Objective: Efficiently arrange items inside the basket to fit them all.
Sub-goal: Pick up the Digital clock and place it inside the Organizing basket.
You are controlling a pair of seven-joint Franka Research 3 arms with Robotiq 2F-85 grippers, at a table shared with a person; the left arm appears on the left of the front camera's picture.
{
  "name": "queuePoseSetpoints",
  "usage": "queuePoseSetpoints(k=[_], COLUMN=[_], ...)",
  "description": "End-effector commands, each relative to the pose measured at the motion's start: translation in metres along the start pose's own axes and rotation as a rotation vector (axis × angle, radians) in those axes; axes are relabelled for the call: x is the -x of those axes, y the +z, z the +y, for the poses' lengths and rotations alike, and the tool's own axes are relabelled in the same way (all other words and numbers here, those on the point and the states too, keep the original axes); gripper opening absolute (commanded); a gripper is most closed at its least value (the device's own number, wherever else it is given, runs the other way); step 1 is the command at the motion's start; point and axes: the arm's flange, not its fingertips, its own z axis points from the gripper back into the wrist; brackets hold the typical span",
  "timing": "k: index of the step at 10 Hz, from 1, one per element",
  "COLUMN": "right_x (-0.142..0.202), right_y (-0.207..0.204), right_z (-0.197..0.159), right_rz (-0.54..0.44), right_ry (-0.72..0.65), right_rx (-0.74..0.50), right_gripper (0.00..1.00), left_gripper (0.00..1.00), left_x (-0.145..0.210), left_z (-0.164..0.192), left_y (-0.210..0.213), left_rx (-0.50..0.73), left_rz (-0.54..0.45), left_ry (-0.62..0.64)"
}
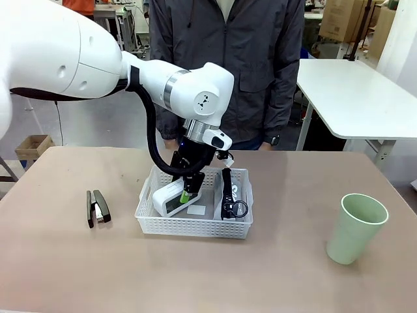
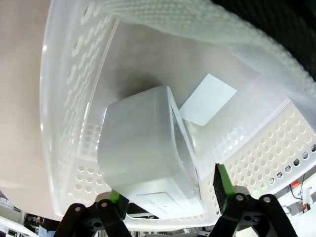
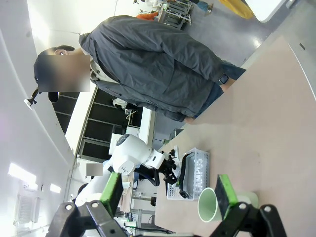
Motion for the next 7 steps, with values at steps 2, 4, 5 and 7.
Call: queuePoseSetpoints(k=[2, 4, 5, 7], right_x=[-0.002, -0.002, -0.002, -0.002], right_y=[-0.001, -0.001, -0.001, -0.001], right_z=[0.0, 0.0, 0.0, 0.0], right_rz=[-0.015, -0.015, -0.015, -0.015], right_ry=[0.024, 0.024, 0.024, 0.024], right_rx=[-0.026, -0.026, -0.026, -0.026], right_gripper=[1.0, 1.0, 1.0, 1.0], left_gripper=[1.0, 1.0, 1.0, 1.0], left_x=[0.002, 0.03, 0.066, 0.15], left_z=[0.002, 0.004, 0.002, 0.001], left_y=[0.007, 0.036, 0.062, 0.102], left_rx=[-0.003, 0.098, 0.151, 0.28], left_rz=[-0.003, -0.144, -0.256, -0.416], left_ry=[0.021, 0.053, 0.075, 0.017])
